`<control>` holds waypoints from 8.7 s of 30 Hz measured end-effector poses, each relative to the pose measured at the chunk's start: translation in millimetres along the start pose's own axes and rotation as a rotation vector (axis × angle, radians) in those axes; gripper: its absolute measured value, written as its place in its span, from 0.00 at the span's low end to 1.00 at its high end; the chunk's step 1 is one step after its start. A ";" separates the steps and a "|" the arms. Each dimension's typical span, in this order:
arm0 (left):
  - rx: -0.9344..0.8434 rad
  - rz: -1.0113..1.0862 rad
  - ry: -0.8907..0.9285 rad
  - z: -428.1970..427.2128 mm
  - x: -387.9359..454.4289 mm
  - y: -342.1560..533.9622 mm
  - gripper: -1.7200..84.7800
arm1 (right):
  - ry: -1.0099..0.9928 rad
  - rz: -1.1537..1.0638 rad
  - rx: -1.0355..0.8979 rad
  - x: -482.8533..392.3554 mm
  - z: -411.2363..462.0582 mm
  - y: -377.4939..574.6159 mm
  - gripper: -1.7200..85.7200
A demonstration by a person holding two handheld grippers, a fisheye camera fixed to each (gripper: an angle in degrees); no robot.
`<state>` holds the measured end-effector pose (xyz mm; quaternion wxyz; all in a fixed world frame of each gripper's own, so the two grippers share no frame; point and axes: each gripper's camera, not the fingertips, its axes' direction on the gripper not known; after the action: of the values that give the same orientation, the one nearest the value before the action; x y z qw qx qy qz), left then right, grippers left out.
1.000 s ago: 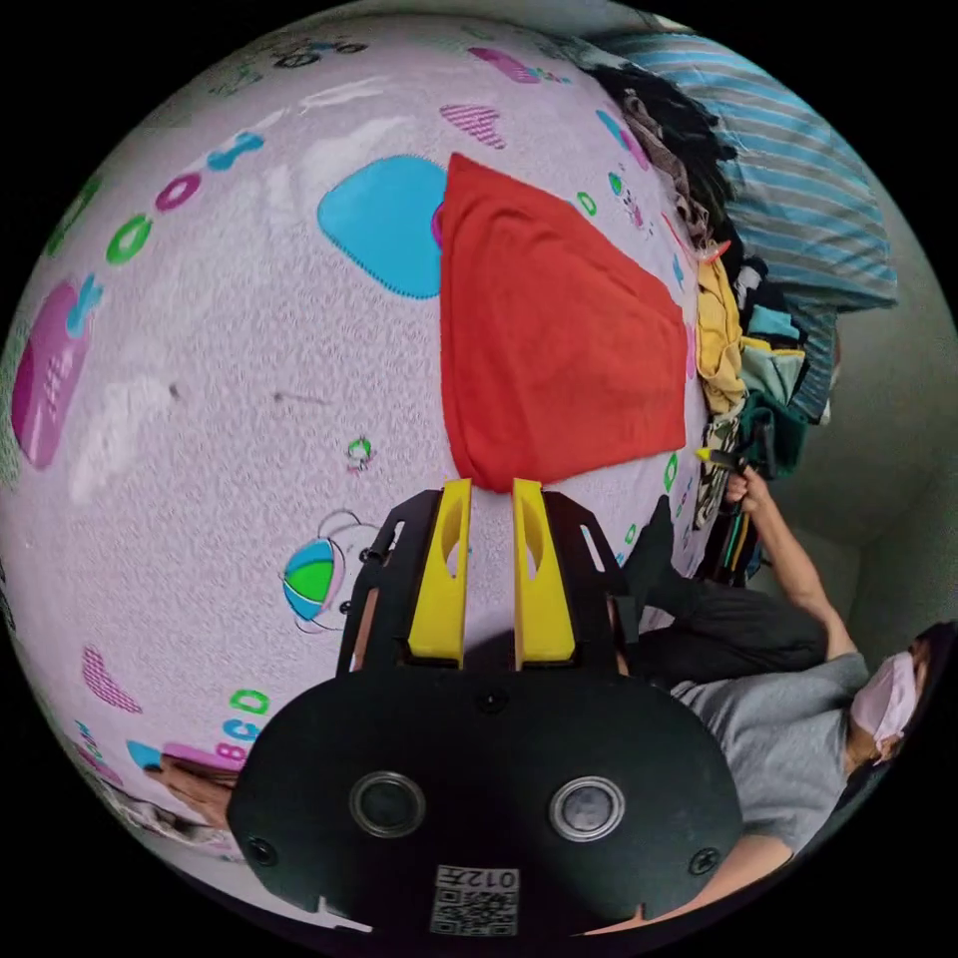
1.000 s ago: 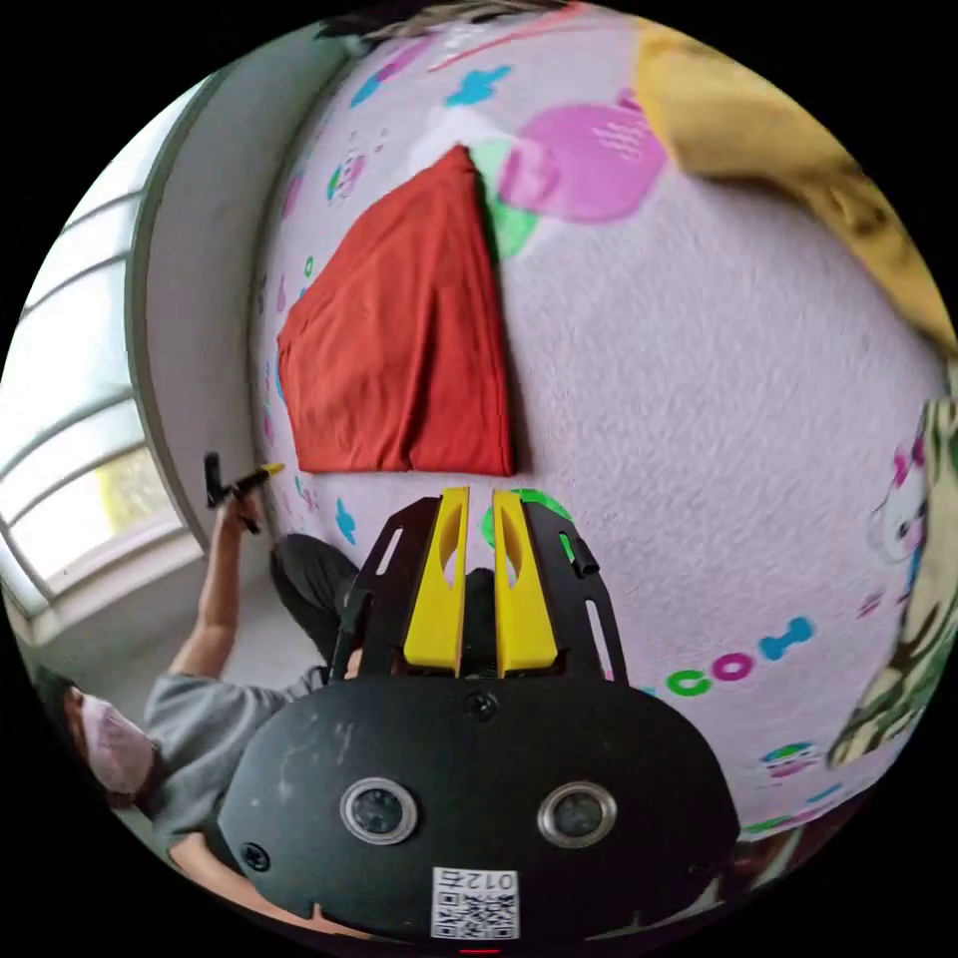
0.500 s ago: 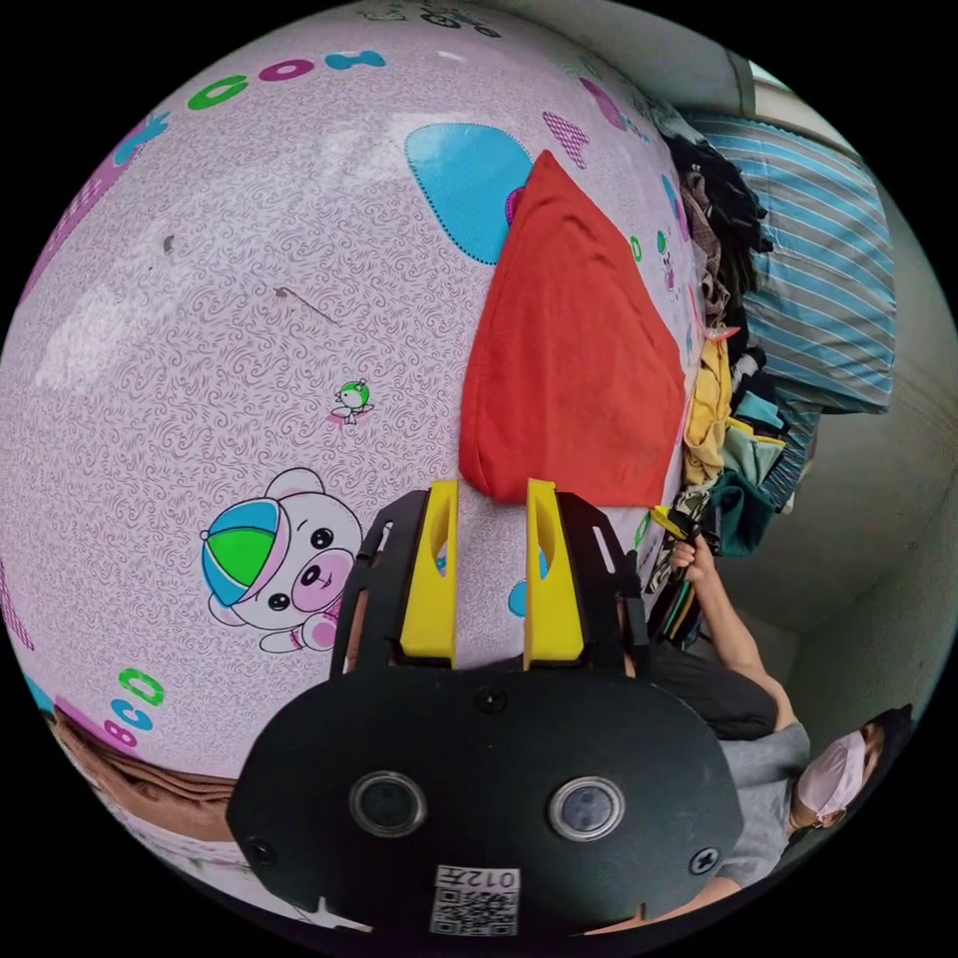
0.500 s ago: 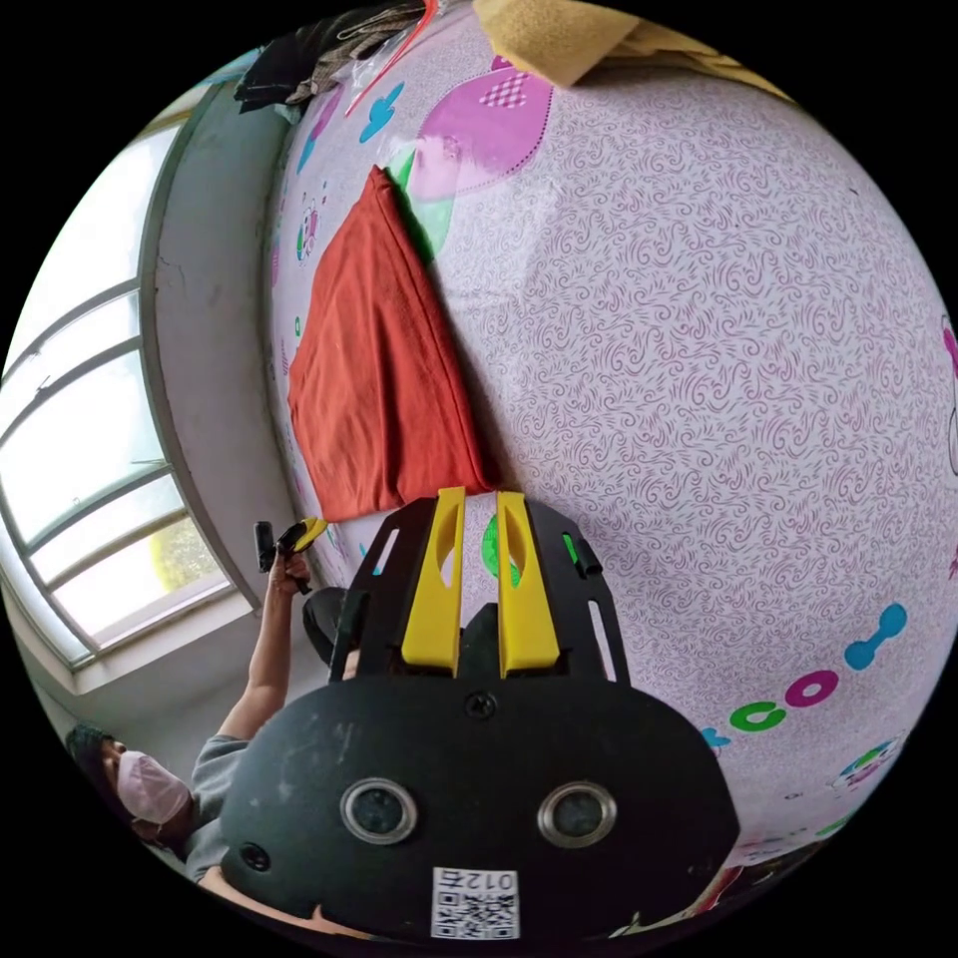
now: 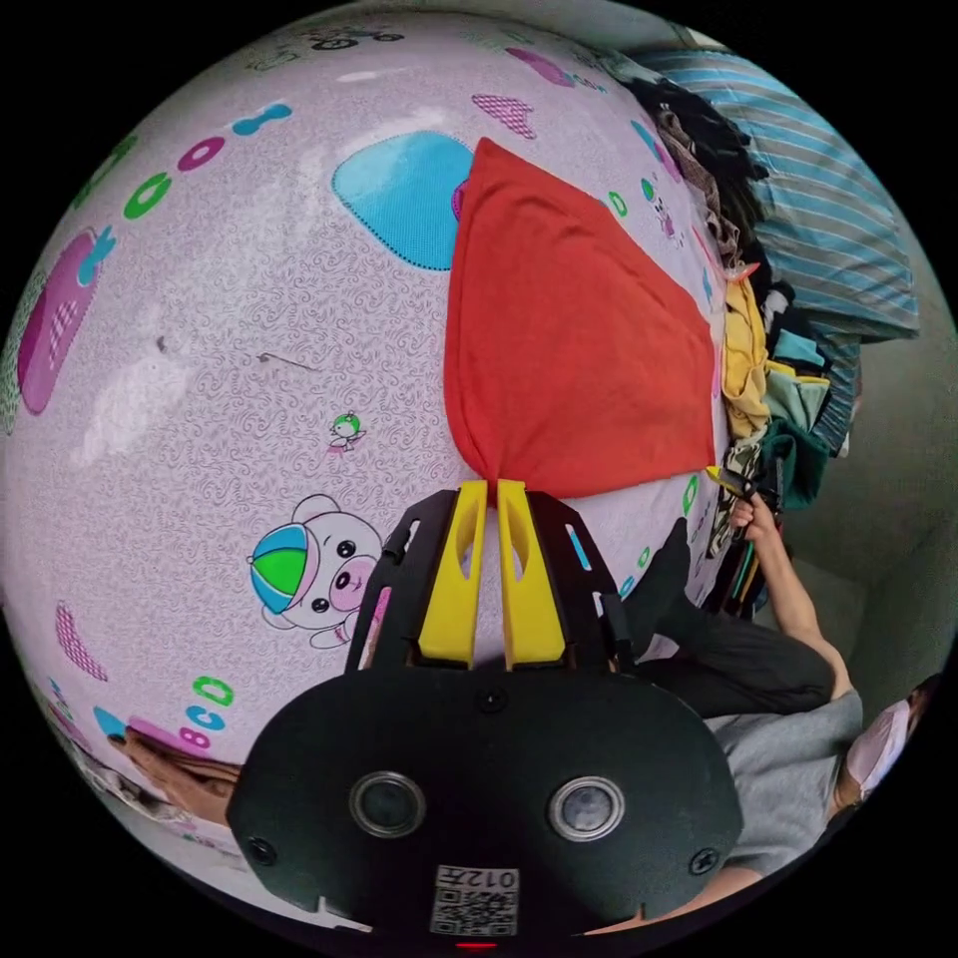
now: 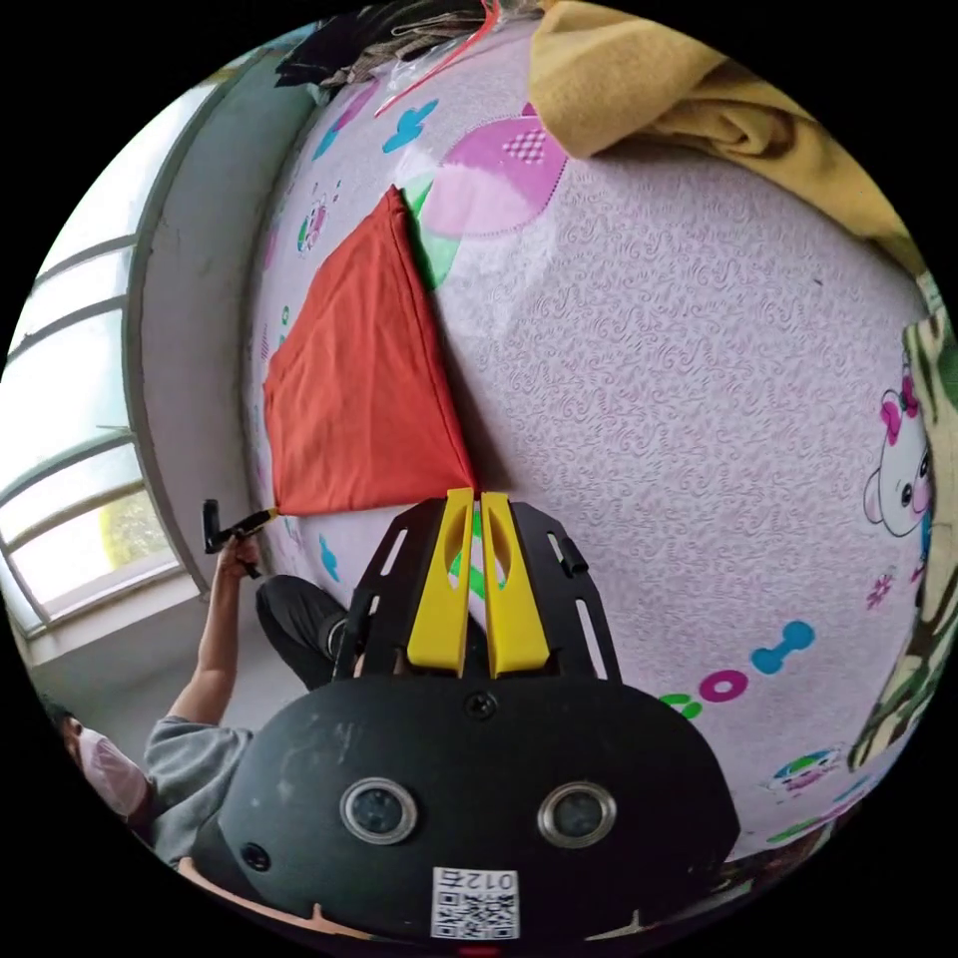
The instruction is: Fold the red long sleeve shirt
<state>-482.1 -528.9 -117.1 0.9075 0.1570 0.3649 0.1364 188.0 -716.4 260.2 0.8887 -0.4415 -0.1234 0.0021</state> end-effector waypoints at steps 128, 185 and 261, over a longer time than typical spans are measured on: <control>0.230 0.336 -0.417 79.4 183.2 47.8 0.03 | 0.707 -0.909 0.033 -393.1 185.4 279.9 0.01; 0.261 0.098 0.000 -72.4 -21.3 -66.5 0.03 | 0.346 -1.210 0.268 -420.0 456.2 405.3 0.01; -0.082 0.740 -0.631 416.6 350.2 59.8 0.07 | 0.334 -0.381 0.044 -91.3 141.4 130.3 0.01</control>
<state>47.7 -424.7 -26.0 0.8699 0.2741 -0.0137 0.4099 81.9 -536.2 220.0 0.8905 -0.3851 -0.0558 -0.2358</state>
